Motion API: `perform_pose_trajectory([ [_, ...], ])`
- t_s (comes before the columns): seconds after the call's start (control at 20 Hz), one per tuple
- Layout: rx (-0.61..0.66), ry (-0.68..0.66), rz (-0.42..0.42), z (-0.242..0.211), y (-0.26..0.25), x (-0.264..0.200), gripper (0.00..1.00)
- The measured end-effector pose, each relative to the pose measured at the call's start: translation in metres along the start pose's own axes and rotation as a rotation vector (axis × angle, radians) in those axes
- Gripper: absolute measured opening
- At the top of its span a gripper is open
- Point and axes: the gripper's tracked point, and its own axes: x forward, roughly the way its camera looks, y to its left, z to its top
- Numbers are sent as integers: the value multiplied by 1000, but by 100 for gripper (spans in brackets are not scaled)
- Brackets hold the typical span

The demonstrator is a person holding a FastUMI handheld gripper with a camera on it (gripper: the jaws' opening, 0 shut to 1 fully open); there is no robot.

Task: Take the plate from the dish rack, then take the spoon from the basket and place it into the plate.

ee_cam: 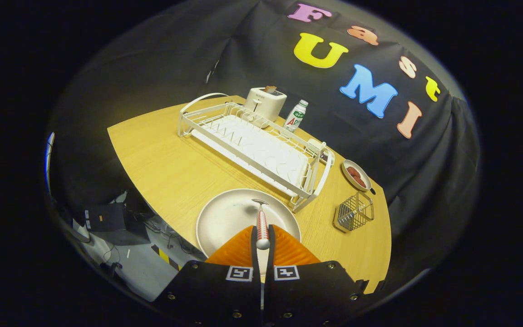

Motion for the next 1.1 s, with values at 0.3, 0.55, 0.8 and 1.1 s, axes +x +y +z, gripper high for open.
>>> perform_pose_trajectory([
  [0.3,27,22,-21,-3,-4,7,5],
  [0.55,43,47,-21,-6,-7,11,8],
  [0.8,47,46,-30,-3,-9,10,15],
  [1.1,53,41,-43,0,-15,13,18],
])
